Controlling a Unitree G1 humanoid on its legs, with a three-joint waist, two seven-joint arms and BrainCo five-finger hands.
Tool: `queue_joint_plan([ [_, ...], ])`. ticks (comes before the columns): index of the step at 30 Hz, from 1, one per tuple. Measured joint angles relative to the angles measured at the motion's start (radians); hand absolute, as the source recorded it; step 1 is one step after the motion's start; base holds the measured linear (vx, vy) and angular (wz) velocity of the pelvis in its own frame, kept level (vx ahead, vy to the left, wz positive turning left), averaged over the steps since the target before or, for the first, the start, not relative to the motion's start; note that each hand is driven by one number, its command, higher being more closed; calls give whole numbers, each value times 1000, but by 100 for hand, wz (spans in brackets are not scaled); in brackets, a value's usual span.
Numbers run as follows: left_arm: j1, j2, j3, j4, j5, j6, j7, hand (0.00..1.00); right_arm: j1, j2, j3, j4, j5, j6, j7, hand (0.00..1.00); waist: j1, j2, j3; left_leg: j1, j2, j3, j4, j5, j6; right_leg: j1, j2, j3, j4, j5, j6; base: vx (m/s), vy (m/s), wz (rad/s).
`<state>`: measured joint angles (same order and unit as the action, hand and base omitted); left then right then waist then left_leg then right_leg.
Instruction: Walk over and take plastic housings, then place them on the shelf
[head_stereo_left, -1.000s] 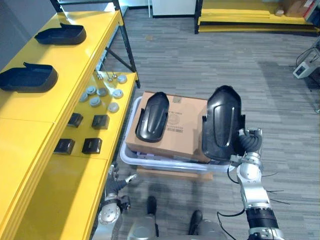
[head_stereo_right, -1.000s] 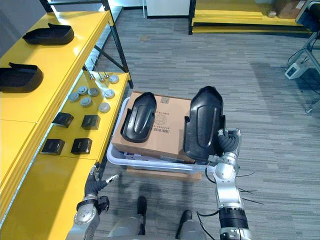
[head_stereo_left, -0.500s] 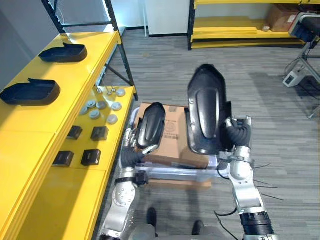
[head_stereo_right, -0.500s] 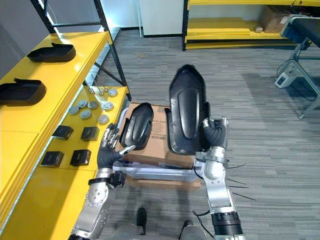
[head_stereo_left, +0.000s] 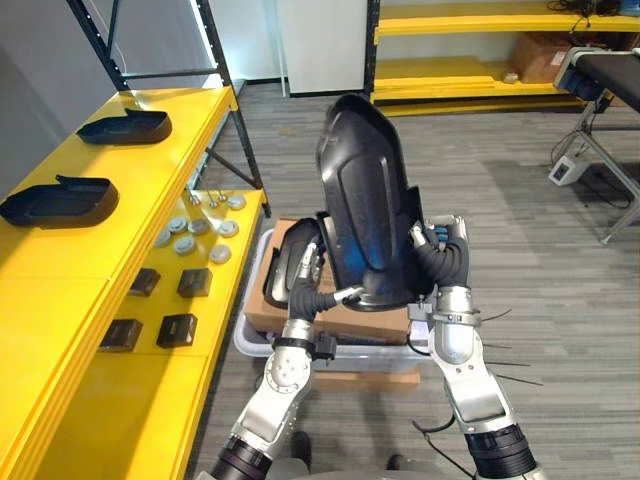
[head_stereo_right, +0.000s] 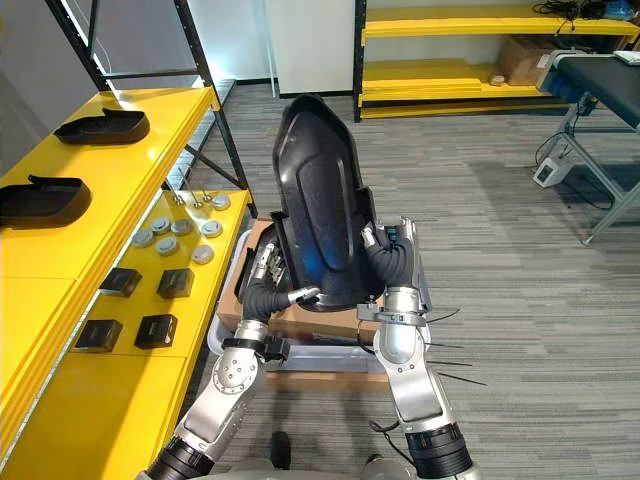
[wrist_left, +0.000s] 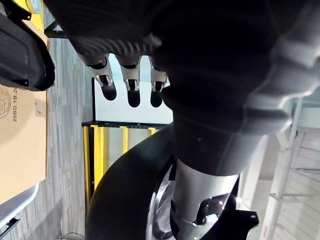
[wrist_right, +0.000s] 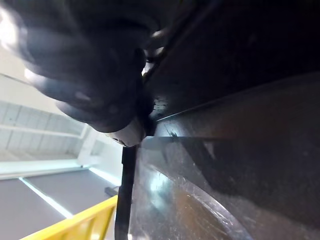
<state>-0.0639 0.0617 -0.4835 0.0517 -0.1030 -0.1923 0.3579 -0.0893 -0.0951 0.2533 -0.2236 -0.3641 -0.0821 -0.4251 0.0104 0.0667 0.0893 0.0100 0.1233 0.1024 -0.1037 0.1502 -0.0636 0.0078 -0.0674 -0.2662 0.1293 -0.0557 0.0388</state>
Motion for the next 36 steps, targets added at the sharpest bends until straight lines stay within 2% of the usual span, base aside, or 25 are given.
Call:
queue_joint_plan([
  [12, -4, 4, 2, 0, -35, 19, 75, 100, 1, -13, 74, 0, 12, -42, -9, 100, -5, -6, -29, 0, -1, 16, 0, -1, -1, 8, 4, 17, -39, 28, 0, 9, 13, -3],
  [13, -4, 4, 2, 0, -34, 19, 75, 100, 1, -14, 75, 0, 14, -42, -9, 0, -5, -6, -30, 0, -1, 16, 0, -1, -1, 10, 5, 17, -44, 31, 1, 0, 0, 0],
  [20, -4, 20, 13, -1, -34, 20, 73, 100, 20, -19, 75, 3, 104, -53, 19, 0, -24, -9, -34, 1, -1, 16, 0, -1, -1, 22, 8, 17, -66, 41, 2, 0, 0, 0],
  [29, -4, 19, 55, -8, -33, 23, 55, 100, 55, -67, 51, 3, 210, -69, 67, 0, -25, -7, -54, 4, 2, 16, 0, -1, -1, 25, 11, 18, -65, 41, 1, 11, 2, 0],
  [34, -2, 19, 67, -13, -31, 23, 35, 100, 54, -77, -8, -61, 267, -73, 82, 0, -24, -7, -54, 4, 2, 17, 0, -4, -5, 24, 12, 22, -65, 40, 1, 0, 0, 0],
  [36, 5, 17, 78, -13, -14, 25, 32, 100, 49, -83, -74, -135, 298, -103, 79, 0, -25, -7, -54, 4, 2, 21, 0, -4, -5, 23, 12, 24, -65, 41, 2, 0, 0, 0],
])
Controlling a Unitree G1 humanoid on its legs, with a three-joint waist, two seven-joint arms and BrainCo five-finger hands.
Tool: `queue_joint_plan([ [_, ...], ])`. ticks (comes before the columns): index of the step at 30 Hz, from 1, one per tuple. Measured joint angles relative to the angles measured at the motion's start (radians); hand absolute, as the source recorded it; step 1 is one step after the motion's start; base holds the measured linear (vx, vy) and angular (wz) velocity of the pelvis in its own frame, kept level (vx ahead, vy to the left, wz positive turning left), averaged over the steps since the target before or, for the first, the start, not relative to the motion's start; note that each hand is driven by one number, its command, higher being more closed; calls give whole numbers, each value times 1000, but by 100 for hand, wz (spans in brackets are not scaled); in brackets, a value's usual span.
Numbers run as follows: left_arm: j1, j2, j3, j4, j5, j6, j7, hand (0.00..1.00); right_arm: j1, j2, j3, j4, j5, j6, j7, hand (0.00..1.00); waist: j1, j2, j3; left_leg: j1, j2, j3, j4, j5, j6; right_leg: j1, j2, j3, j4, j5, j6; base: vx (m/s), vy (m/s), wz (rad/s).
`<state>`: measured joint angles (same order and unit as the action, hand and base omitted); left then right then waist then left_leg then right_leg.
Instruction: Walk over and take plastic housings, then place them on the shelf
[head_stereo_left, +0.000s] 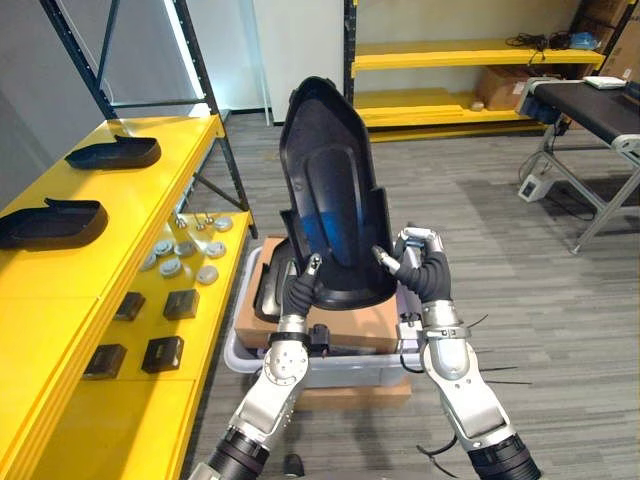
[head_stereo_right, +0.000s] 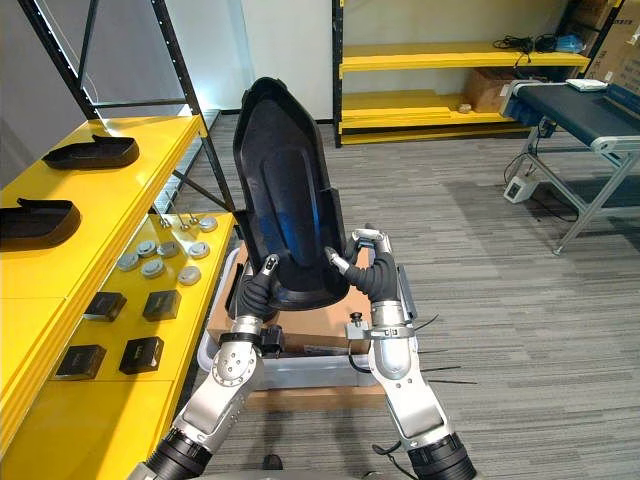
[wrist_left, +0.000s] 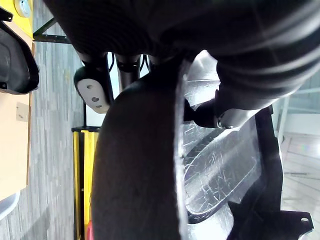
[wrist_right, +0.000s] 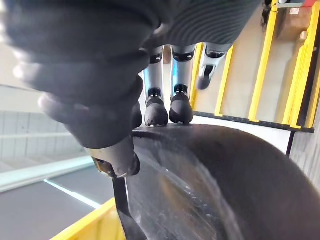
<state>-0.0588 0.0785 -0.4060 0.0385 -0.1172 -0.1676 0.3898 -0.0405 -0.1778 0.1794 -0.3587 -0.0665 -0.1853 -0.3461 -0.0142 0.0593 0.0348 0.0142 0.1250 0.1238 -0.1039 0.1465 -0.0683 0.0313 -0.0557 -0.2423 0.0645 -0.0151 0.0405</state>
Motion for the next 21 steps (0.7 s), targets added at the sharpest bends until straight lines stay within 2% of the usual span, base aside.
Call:
queue_joint_plan([
  [5, 33, -1, 52, -1, 15, 7, -19, 100, -22, -29, -190, -74, 30, -50, -23, 0, -4, 0, 0, 4, 2, 13, 0, 0, 1, -1, 2, 9, 0, 0, 0, 25, 11, -5],
  [7, 72, -6, 73, -1, 14, 7, -20, 100, -23, -29, -300, -76, 72, -63, -31, 0, -12, 0, 0, 3, 2, 14, 0, -2, 1, -2, 2, 10, -2, 0, 0, 17, 6, -3],
  [12, 125, -19, 126, -1, 14, 7, -40, 100, 20, -42, -456, -37, 175, -102, -46, 0, -25, 0, 0, 1, 1, 14, 0, -7, 1, -2, 3, 11, -13, 0, 0, 7, 3, 0],
  [15, 138, -18, 158, -15, 13, 7, -43, 100, 107, -47, -520, 108, 217, -98, -41, 0, -27, 0, 0, -2, 1, 13, 0, -9, 1, -2, 3, 11, -15, 0, 1, 0, 0, 0],
  [17, 167, -18, 191, -56, 11, 6, -49, 100, 171, -47, -532, 234, 236, -80, -27, 0, -30, 0, 0, -3, 1, 12, 0, -12, 1, -2, 3, 11, -15, -1, 2, 0, 0, 0],
  [19, 201, -21, 230, -99, 9, 3, -59, 100, 243, -42, -536, 433, 266, -42, 23, 0, -30, 2, 0, -6, 0, 6, 0, -14, 0, -2, 2, 6, -16, -5, 4, 0, 0, 7],
  [21, 209, -19, 248, -104, 5, 3, -61, 100, 277, -29, -540, 588, 290, -24, 50, 0, -31, 4, 1, -8, 0, 0, 0, -16, 1, -2, 1, 0, -11, -11, 3, 2, -1, 12],
])
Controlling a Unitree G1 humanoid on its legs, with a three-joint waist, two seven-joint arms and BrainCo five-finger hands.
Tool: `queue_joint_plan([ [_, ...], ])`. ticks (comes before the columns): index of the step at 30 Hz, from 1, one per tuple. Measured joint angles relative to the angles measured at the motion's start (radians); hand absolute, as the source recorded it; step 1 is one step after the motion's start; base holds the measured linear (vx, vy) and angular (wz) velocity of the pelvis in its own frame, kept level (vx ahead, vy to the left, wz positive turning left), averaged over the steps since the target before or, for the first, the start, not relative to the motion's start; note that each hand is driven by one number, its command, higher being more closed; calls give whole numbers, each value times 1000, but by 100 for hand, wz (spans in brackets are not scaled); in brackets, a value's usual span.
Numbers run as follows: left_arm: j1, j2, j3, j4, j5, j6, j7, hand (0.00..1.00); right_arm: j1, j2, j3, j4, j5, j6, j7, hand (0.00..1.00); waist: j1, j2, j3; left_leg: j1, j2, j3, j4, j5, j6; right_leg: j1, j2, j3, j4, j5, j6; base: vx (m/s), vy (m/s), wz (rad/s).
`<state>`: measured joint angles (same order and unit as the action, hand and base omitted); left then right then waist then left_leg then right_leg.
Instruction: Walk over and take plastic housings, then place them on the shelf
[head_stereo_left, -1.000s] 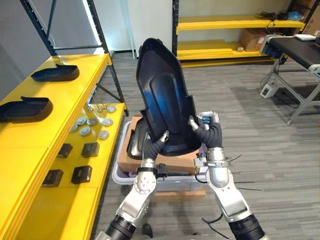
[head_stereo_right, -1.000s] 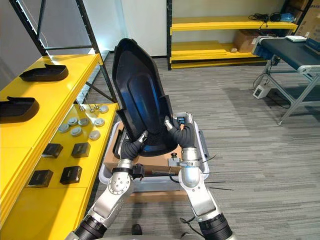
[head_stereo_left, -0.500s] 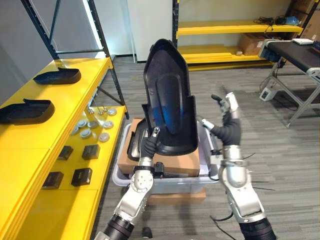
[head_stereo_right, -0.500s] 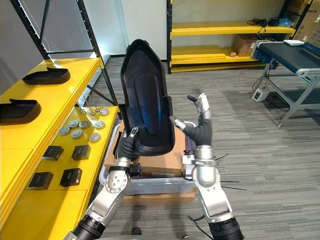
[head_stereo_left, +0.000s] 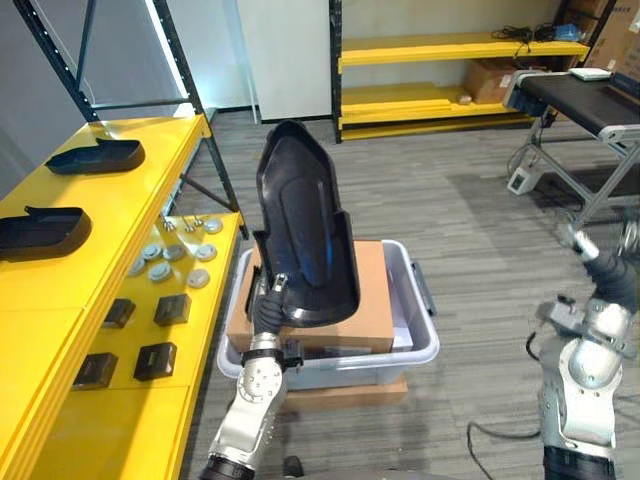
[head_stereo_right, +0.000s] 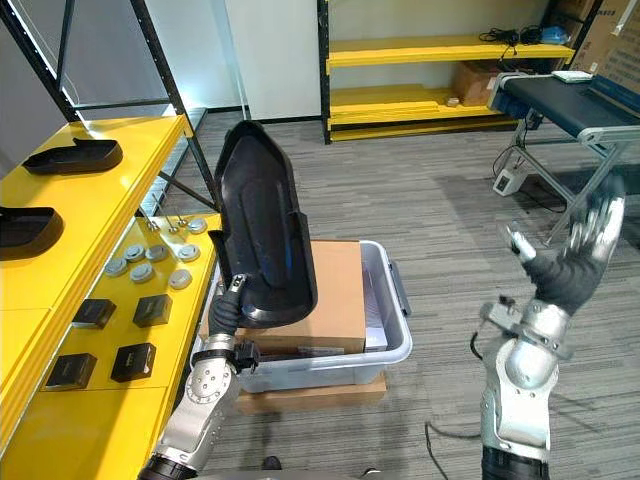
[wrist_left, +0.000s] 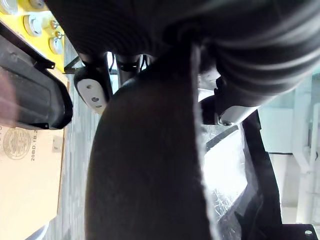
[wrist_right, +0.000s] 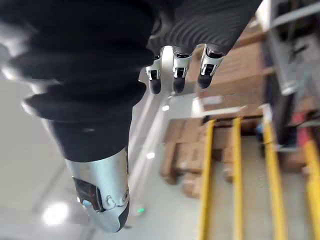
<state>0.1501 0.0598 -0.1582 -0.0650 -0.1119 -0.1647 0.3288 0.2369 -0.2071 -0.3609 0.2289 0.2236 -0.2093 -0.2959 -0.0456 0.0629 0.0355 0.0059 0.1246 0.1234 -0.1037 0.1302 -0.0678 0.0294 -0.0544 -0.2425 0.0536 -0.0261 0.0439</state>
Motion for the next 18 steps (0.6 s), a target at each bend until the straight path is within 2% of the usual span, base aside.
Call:
queue_joint_plan([
  [6, 55, 5, 55, -3, -34, -7, -32, 100, 49, 73, -15, 430, 9, 39, 104, 0, -4, 1, 2, 8, -5, -38, 0, -2, -2, 4, -12, -39, 58, -48, 0, 28, -7, 18],
  [9, 80, 6, 73, -4, -33, -19, -45, 100, 56, 90, 8, 584, -10, 64, 134, 0, 3, -2, 3, 11, -5, -43, 0, -3, -2, 12, -16, -54, 75, -63, -4, 18, -9, 16],
  [13, 117, 6, 84, -4, -34, -21, -46, 100, 60, 107, 30, 654, -66, 94, 162, 0, 6, -8, 8, 24, -5, -56, 0, -12, -5, 31, -19, -71, 88, -87, -5, 3, -9, 16],
  [16, 128, 5, 82, -14, -34, -21, -62, 100, 66, 118, 70, 675, -105, 102, 164, 0, 8, -15, 11, 9, -13, -106, 1, -13, -2, 38, -26, -123, 116, -118, -3, 11, -22, 55],
  [17, 138, 5, 76, -36, -34, -22, -67, 100, 62, 116, 93, 697, -117, 103, 164, 0, 8, -23, 12, -16, -23, -134, 9, -7, 7, 16, -39, -149, 160, -150, 3, -5, -34, 93],
  [18, 138, 5, 68, -51, -34, -22, -67, 100, 64, 118, 106, 705, -118, 103, 163, 0, 8, -33, 16, -49, -37, -147, 24, -9, 40, -1, -56, -183, 193, -173, 2, 1, -31, 146],
])
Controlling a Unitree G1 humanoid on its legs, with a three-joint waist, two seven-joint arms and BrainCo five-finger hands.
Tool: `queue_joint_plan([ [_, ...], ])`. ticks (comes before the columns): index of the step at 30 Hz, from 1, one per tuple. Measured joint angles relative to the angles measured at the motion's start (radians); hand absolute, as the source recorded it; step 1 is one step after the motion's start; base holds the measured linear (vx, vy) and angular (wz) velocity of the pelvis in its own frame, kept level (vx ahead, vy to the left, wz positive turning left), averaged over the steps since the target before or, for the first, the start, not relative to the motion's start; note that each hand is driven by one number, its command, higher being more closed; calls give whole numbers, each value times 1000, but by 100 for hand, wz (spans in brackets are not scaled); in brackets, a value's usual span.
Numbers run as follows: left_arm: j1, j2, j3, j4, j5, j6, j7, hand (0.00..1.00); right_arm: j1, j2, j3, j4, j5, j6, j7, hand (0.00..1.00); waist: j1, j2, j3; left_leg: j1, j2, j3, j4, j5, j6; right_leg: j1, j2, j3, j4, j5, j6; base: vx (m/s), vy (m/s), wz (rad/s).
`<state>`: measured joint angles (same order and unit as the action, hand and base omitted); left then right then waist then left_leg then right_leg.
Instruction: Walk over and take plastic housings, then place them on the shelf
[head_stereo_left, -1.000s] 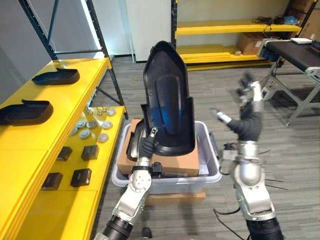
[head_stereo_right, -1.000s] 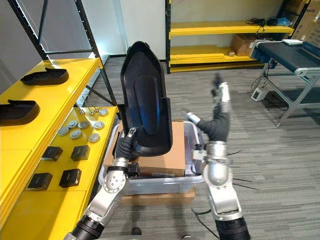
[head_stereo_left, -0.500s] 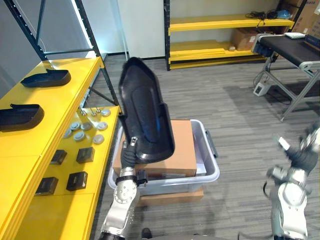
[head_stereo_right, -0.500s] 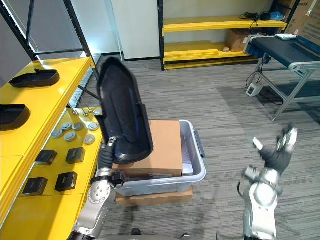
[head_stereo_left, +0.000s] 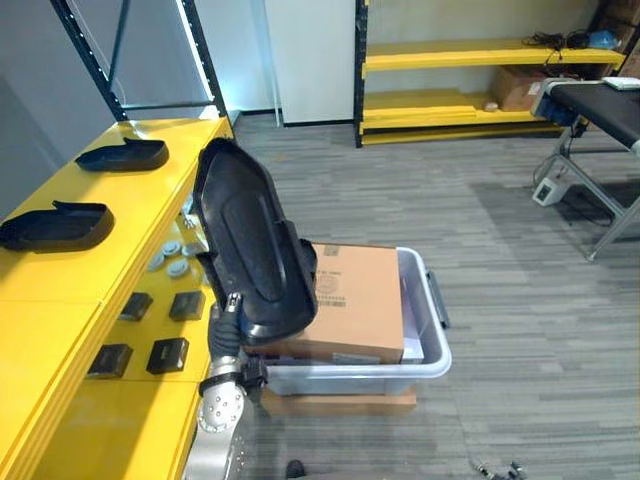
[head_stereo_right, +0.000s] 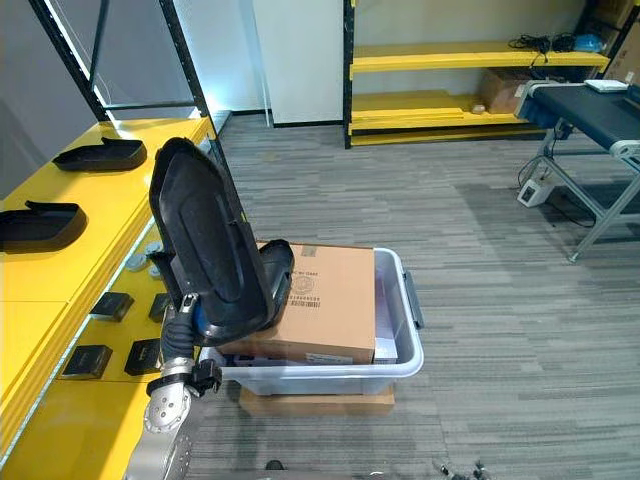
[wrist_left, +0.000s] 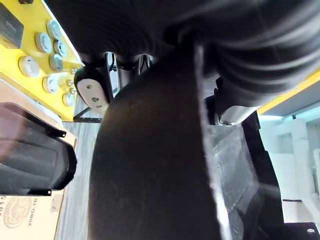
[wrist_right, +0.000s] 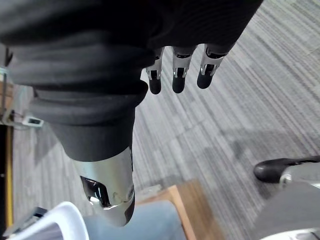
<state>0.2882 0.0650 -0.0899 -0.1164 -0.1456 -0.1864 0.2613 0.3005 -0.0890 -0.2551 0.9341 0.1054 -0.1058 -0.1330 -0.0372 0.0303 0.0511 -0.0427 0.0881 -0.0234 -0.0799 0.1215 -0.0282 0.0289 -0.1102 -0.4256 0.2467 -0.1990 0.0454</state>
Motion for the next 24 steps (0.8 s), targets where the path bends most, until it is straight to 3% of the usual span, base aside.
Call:
queue_joint_plan([
  [1, -3, 0, -11, -3, 0, -1, 1, 100, -4, 6, 0, 22, -1, 1, -3, 0, -3, -7, 2, -33, -13, 62, 0, -54, 116, -1, -31, -70, 4, -6, 12, 48, -26, 172],
  [2, -10, -2, -17, -5, 0, -2, 1, 100, -18, 9, -2, 48, -3, 4, -6, 0, -1, -38, 4, -45, -19, 163, 7, -99, 177, 6, -61, -126, -11, 8, 0, 78, -1, 171],
  [3, -23, -6, -24, -4, 0, -3, 2, 100, -31, 10, -2, 62, -5, 6, -10, 0, -7, -44, 13, -71, -10, 250, 41, -105, 182, 13, -83, -166, -9, 13, -4, 99, 63, 198],
  [4, -52, -17, -42, -4, 0, -4, 2, 100, -49, 9, -2, 68, -14, 9, -20, 0, -4, -37, 30, -120, 16, 448, 136, -107, 185, 25, -104, -257, 1, 11, -6, 85, 109, 218],
  [5, -66, -29, -54, -4, 0, -10, 3, 100, -63, -12, -1, 61, -32, 17, -22, 0, -3, -8, 48, -122, 51, 626, 217, -76, 217, 55, -94, -320, 13, 6, -5, 92, 123, 221],
  [6, -73, -30, -60, -4, -1, -11, 3, 100, -73, -21, -1, 62, -40, 22, -22, 0, -8, 3, 52, -108, 53, 698, 220, -71, 211, 68, -91, -348, 33, -2, -5, 111, 128, 211],
  [7, -92, -41, -74, -3, 0, -13, 3, 100, -101, -30, -3, 60, -43, 26, -22, 0, -25, 20, 73, -91, 46, 793, 200, -49, 239, 68, -125, -394, 133, -15, -6, 45, 174, 188],
  [8, -99, -43, -75, -5, -3, -23, 4, 100, -128, -42, -4, 61, -53, 27, -21, 0, -32, 25, 83, -90, 28, 829, 167, -37, 250, 65, -129, -400, 128, -47, 18, -37, 241, 223],
  [9, -119, -24, -71, -8, -11, -34, 3, 100, -149, -26, 2, 59, -66, 25, -21, 0, -36, -2, 93, -90, 14, 890, 169, -126, 238, 105, -121, -429, 5, -13, 54, -71, 237, 197],
  [10, -120, -9, -75, -4, -21, -35, 3, 100, -178, -17, 9, 63, -76, 37, -31, 0, -33, -12, 93, -89, 38, 937, 228, -177, 177, 135, -131, -491, 2, -13, 57, -23, 166, 152],
  [12, -106, -8, -85, -2, -24, -37, 2, 100, -192, -23, 30, 54, -77, 45, -38, 0, -34, -15, 91, -69, 62, 955, 263, -174, 150, 183, -135, -538, -30, -7, 83, 85, 53, 94],
  [15, -114, -14, -114, 4, -40, -36, -13, 100, -213, -8, 43, 48, -81, 47, -38, 0, -32, -9, 92, -75, 25, 903, 296, -228, 171, 231, -162, -597, -9, 15, 112, 129, 100, 66],
  [16, -113, -14, -117, 8, -39, -35, -19, 100, -216, -1, 45, 45, -82, 48, -38, 0, -35, -6, 90, -74, 19, 890, 305, -241, 176, 231, -185, -599, 31, 13, 109, 193, 140, 62],
  [17, -113, -18, -130, 10, -39, -31, -22, 100, -214, 7, 56, 26, -91, 50, -38, 0, -43, -2, 91, -61, -4, 857, 305, -265, 183, 225, -248, -592, 159, 8, 80, 209, 185, 75],
  [18, -113, -20, -155, 12, -38, -28, -25, 100, -213, 6, 72, 20, -106, 51, -36, 0, -61, 1, 92, -40, -25, 816, 304, -290, 184, 182, -316, -500, 337, 23, -39, 191, 177, 80],
  [19, -115, -21, -163, 15, -37, -28, -28, 100, -213, 9, 71, 14, -106, 50, -35, 0, -65, 2, 93, -29, -31, 797, 303, -297, 169, 146, -329, -406, 406, 17, -78, 202, 143, 84],
  [21, -131, -14, -181, 40, -28, -28, -28, 100, -205, 10, 76, -21, -107, 46, -34, 0, -92, 1, 97, 15, -60, 714, 268, -298, 157, -15, -211, -29, 494, -83, -22, 211, 86, 97],
  [24, -156, -13, -183, 93, -18, -28, -21, 100, -169, 0, 90, -29, -106, 46, -34, 0, -116, 8, 102, 67, -99, 622, 238, -287, 157, -155, -78, 192, 377, -123, -16, 205, 49, 109],
])
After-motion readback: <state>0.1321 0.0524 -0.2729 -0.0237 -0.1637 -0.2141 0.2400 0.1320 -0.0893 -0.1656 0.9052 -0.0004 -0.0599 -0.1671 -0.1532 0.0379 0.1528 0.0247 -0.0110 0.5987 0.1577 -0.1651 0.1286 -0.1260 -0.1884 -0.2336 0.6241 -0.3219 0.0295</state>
